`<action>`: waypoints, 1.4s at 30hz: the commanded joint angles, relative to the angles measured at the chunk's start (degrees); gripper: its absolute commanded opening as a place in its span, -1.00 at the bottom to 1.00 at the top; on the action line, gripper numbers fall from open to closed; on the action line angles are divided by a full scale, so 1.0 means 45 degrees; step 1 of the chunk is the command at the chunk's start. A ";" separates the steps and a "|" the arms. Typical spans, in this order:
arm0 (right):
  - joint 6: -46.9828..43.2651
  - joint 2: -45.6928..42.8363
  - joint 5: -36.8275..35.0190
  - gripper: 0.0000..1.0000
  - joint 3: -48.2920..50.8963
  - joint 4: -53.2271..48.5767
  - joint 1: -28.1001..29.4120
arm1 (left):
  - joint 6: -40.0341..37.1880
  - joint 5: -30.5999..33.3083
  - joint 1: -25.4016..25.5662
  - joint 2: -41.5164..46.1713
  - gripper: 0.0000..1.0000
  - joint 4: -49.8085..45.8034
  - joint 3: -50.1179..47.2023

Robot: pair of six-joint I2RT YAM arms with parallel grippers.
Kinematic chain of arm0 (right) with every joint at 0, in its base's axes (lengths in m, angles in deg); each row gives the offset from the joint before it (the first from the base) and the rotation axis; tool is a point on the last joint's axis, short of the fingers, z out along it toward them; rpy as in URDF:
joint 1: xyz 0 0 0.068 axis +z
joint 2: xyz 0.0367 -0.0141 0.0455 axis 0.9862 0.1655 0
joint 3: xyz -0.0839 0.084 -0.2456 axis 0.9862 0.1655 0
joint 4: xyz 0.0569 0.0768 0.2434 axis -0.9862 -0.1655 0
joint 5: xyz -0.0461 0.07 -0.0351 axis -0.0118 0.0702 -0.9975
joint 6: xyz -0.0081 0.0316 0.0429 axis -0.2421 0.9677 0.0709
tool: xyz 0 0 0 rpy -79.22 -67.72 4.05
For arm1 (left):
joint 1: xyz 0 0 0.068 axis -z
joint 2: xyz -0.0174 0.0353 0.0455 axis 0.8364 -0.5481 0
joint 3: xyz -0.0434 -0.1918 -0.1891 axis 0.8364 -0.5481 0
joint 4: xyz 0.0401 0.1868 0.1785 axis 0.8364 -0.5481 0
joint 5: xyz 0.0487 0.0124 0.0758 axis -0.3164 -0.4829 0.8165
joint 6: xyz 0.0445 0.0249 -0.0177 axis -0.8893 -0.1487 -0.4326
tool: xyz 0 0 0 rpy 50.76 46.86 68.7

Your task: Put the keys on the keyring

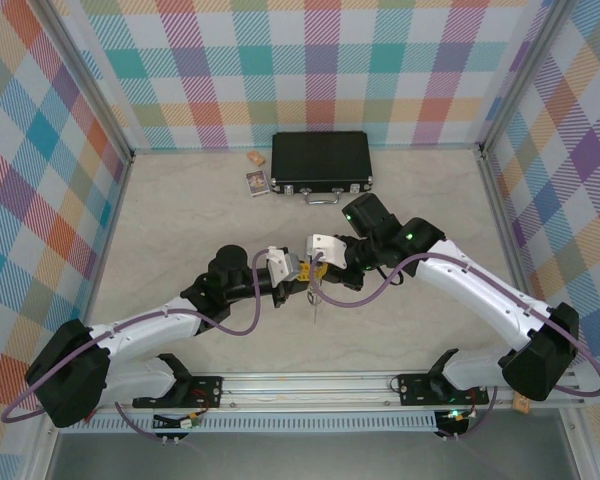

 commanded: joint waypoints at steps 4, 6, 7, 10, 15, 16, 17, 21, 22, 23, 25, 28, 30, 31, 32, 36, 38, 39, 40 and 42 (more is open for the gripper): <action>0.0396 -0.0402 0.0196 -0.79 0.0278 0.0767 0.0080 | 0.0495 -0.0149 0.0102 0.0431 -1.00 0.1320 -0.0249; 0.0802 -0.0812 -0.0300 -0.61 0.0564 0.1316 0.0084 | 0.0779 0.0059 0.0112 0.0518 -1.00 0.2060 -0.0552; 0.1049 -0.1046 -0.0633 -0.58 0.0797 0.1681 0.0086 | 0.0947 0.0130 0.0093 0.0530 -1.00 0.2364 -0.0656; 0.1462 -0.1907 -0.1261 -0.57 0.1766 0.2843 0.0084 | 0.1467 0.0296 0.0092 0.0428 -1.00 0.3144 -0.0854; 0.2206 -0.3339 -0.1663 -0.49 0.3124 0.4252 0.0089 | 0.2559 0.0816 0.0057 -0.0065 -1.00 0.5220 -0.1297; 0.2340 -0.3638 -0.1638 -0.49 0.3400 0.4574 0.0094 | 0.2859 0.0880 0.0060 -0.0200 -1.00 0.5718 -0.1370; 0.2479 -0.3858 -0.1563 -0.49 0.3587 0.4834 0.0084 | 0.3107 0.0864 0.0073 -0.0283 -1.00 0.6120 -0.1440; 0.3230 -0.4514 -0.1161 -0.50 0.4252 0.6045 0.0084 | 0.4387 0.1395 0.0063 -0.0804 -1.00 0.8291 -0.1777; 0.3402 -0.4598 -0.1047 -0.51 0.4395 0.6326 0.0084 | 0.4667 0.1564 0.0061 -0.0951 -1.00 0.8922 -0.1900; 0.3541 -0.4680 -0.0907 -0.51 0.4517 0.6619 0.0102 | 0.5044 0.1669 0.0060 -0.1158 -1.00 0.9653 -0.2009; 0.3864 -0.4721 -0.0677 -0.52 0.4646 0.7052 0.0103 | 0.5564 0.1753 0.0068 -0.1365 -1.00 1.0110 -0.2000; 0.4235 -0.4634 -0.0370 -0.54 0.4669 0.7454 0.0105 | 0.5789 0.1533 0.0093 -0.1427 -1.00 1.0074 -0.1790; 0.4395 -0.4481 -0.0249 -0.57 0.4633 0.7673 0.0132 | 0.5877 0.1622 0.0091 -0.1355 -1.00 1.0070 -0.1708; 0.4450 -0.4393 -0.0227 -0.57 0.4583 0.7731 0.0147 | 0.5905 0.1673 0.0088 -0.1291 -1.00 1.0070 -0.1672; 0.4489 -0.4310 -0.0231 -0.58 0.4554 0.7759 0.0144 | 0.5908 0.1708 0.0082 -0.1234 -1.00 1.0069 -0.1620; 0.4609 -0.4118 -0.0344 -0.60 0.4381 0.7945 0.0181 | 0.5903 0.1810 0.0085 -0.1128 -1.00 1.0032 -0.1419; 0.4631 -0.4074 -0.0363 -0.62 0.4337 0.8102 0.0201 | 0.5935 0.1829 0.0085 -0.1179 -1.00 1.0040 -0.1261; 0.4649 -0.4059 -0.0396 -0.64 0.4304 0.8173 0.0206 | 0.5946 0.1809 0.0090 -0.1226 -1.00 1.0030 -0.1175; 0.4651 -0.4025 -0.0459 -0.66 0.4270 0.8184 0.0203 | 0.5966 0.1811 0.0093 -0.1254 -1.00 1.0030 -0.1102; 0.4636 -0.3923 -0.0630 -0.77 0.4165 0.8109 0.0197 | 0.5986 0.1819 0.0091 -0.1265 -1.00 1.0030 -0.0986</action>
